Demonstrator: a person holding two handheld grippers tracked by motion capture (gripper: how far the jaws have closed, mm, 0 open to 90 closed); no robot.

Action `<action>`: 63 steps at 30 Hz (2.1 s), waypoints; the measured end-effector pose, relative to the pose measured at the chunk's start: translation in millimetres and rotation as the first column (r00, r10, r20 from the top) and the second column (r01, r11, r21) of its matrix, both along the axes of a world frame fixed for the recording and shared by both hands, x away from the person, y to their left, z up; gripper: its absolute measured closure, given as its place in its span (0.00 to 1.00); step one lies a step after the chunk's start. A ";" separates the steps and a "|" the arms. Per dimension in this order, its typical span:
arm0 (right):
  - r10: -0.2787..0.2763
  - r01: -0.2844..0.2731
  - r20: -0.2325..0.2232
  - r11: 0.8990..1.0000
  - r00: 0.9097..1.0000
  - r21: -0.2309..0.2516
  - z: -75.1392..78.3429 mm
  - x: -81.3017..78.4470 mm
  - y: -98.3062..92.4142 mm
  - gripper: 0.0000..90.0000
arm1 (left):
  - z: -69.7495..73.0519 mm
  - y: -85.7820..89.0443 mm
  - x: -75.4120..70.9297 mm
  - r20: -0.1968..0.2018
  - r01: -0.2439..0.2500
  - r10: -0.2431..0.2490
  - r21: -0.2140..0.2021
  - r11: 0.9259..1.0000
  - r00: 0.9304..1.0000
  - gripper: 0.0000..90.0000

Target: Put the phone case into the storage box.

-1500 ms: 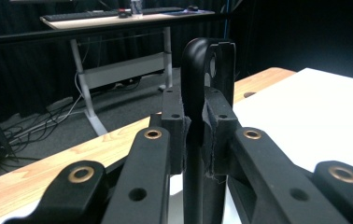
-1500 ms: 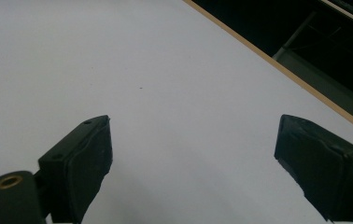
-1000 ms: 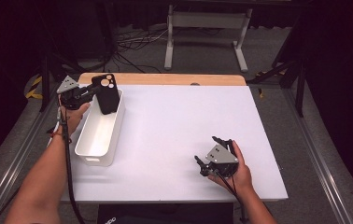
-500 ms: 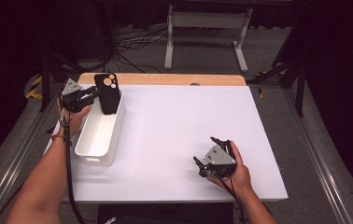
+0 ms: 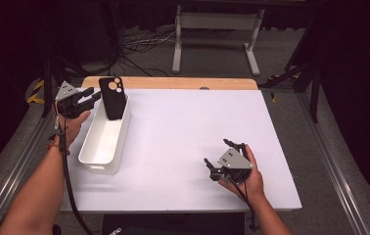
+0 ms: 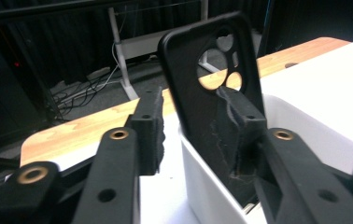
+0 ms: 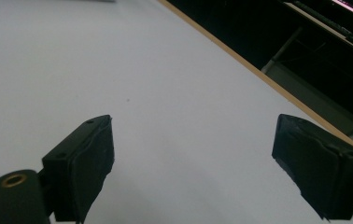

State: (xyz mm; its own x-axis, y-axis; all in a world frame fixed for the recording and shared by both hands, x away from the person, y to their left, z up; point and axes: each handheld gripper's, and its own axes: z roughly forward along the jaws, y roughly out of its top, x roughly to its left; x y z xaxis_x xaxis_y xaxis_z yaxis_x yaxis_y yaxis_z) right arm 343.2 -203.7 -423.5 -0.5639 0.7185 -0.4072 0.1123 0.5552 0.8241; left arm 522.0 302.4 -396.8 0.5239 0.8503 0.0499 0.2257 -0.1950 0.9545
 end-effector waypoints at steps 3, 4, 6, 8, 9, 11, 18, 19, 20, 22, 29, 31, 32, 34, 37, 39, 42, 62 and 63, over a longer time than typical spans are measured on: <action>-0.020 0.020 -0.005 0.999 1.000 0.036 2.9 3.6 -4.6 0.15 | 5.0 -4.3 -5.4 0.007 0.022 -0.022 -0.001 1.000 1.000 0.63; -0.024 0.024 -0.006 0.999 1.000 0.046 3.2 4.3 -6.1 0.15 | 6.3 -5.8 -6.9 0.013 0.025 -0.026 0.003 1.000 1.000 0.62; -0.028 0.028 -0.009 0.999 1.000 0.045 2.4 5.4 -7.1 0.15 | 8.5 -8.0 -9.6 0.021 0.028 -0.028 -0.002 1.000 0.999 0.60; -0.028 0.029 -0.010 0.999 1.000 0.044 2.1 5.5 -7.1 0.15 | 10.2 -9.3 -10.9 0.021 0.027 -0.027 0.001 1.000 0.999 0.57; -0.025 0.025 -0.011 0.999 1.000 0.045 1.9 5.4 -7.0 0.15 | 11.4 -10.4 -11.9 0.026 0.029 -0.029 0.003 1.000 0.999 0.56; -0.021 0.021 -0.008 0.999 1.000 0.030 1.7 5.1 -6.0 0.15 | 14.1 -12.3 -14.0 0.031 0.028 -0.028 0.005 1.000 0.999 0.54; -0.002 0.002 -0.005 1.000 1.000 0.030 3.7 2.1 -4.4 0.15 | 22.4 -19.6 -23.1 0.045 0.041 -0.042 0.013 0.999 0.998 0.43; -0.002 0.002 -0.005 1.000 1.000 0.030 3.7 2.1 -4.4 0.15 | 23.3 -19.8 -25.3 0.043 0.044 -0.045 0.013 0.999 0.998 0.43; 0.000 0.001 -0.005 0.999 1.000 0.033 4.1 1.7 -4.3 0.15 | 24.1 -19.8 -27.4 0.048 0.049 -0.050 0.009 0.999 0.998 0.40; 0.003 -0.002 -0.007 0.999 1.000 0.042 5.1 1.5 -4.5 0.15 | 25.7 -20.1 -30.5 0.051 0.047 -0.048 0.017 0.999 0.998 0.38; 0.020 -0.020 -0.007 0.999 1.000 0.037 5.2 -0.6 -2.7 0.15 | 32.3 -22.4 -41.1 0.059 0.045 -0.047 0.023 0.999 0.997 0.26; 0.025 -0.025 -0.008 0.999 1.000 0.035 4.7 -1.1 -1.5 0.15 | 34.4 -23.7 -44.1 0.056 0.049 -0.051 0.033 0.998 0.997 0.23; 0.029 -0.029 -0.011 0.999 1.000 0.034 4.7 -1.5 -0.8 0.15 | 34.6 -24.4 -45.5 0.064 0.053 -0.055 0.030 0.998 0.996 0.22; 0.035 -0.035 -0.009 0.999 0.999 0.029 4.4 -2.3 0.5 0.15 | 34.8 -25.1 -48.1 0.068 0.061 -0.062 0.022 0.998 0.996 0.19; 0.052 -0.052 -0.010 0.998 0.999 0.024 4.6 -3.8 2.9 0.14 | 34.9 -25.7 -50.9 0.065 0.072 -0.073 0.018 0.997 0.995 0.13; 0.061 -0.061 -0.010 0.998 0.998 0.017 4.8 -4.5 4.5 0.14 | 34.6 -27.3 -53.2 0.059 0.081 -0.082 0.022 0.996 0.995 0.11; 0.067 -0.067 -0.010 0.998 0.998 0.020 5.0 -4.8 5.4 0.14 | 34.6 -27.6 -55.5 0.067 0.089 -0.090 0.011 0.996 0.994 0.10; 0.082 -0.081 -0.028 0.996 0.996 0.039 3.9 -1.8 5.9 0.14 | 38.3 -33.6 -86.2 0.099 0.150 -0.149 0.001 0.989 0.984 0.04; 0.082 -0.081 -0.028 0.996 0.996 0.039 3.9 -1.8 5.9 0.14 | 38.3 -33.6 -86.2 0.099 0.150 -0.149 0.001 0.989 0.984 0.05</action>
